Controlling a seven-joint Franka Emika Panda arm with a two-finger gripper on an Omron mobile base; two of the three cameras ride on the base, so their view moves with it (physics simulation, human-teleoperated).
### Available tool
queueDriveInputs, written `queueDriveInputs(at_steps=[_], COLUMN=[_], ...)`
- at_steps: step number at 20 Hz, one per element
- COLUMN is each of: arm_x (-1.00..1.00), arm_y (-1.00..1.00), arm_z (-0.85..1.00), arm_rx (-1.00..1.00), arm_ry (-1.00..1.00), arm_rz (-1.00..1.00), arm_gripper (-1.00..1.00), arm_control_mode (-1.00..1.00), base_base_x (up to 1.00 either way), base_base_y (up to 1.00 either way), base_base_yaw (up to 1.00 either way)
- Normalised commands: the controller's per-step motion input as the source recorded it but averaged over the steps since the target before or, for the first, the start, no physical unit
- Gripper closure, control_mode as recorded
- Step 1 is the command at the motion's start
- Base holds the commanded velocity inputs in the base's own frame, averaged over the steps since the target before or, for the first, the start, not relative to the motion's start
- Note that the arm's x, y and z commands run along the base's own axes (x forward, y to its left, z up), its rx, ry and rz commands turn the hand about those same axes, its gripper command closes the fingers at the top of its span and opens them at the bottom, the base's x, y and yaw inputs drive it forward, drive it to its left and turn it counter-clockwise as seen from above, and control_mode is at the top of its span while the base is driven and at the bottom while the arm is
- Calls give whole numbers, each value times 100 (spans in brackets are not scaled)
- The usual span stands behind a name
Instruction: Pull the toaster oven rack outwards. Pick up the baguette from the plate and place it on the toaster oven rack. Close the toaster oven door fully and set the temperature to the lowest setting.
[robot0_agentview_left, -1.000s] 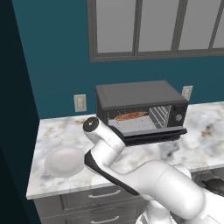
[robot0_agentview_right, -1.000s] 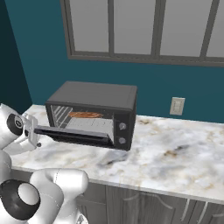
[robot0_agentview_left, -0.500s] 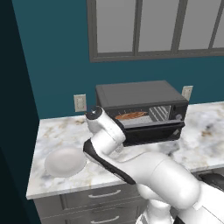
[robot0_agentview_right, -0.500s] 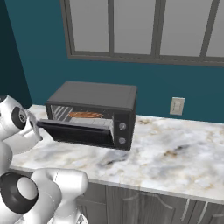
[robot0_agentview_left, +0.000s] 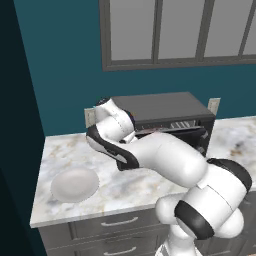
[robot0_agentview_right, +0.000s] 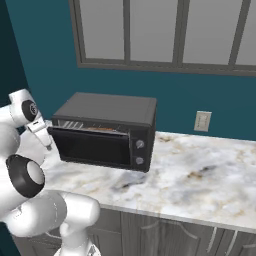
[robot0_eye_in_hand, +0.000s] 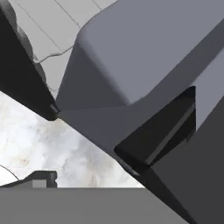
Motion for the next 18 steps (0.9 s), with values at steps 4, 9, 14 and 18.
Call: queueDriveInputs(at_steps=[4,9,14,18], arm_x=[26,9,2,12], arm_y=[-100,-100,-100,-100], arm_z=[0,-4,-2,-1], arm_rx=[0,0,0,0], arm_ry=[29,14,0,-11], arm_rz=[14,21,30,38], arm_gripper=[-100,-100,-100,-100], arm_control_mode=[-100,-100,-100,-100], base_base_x=[0,0,0,0], base_base_y=[0,0,0,0], base_base_yaw=[0,0,0,0])
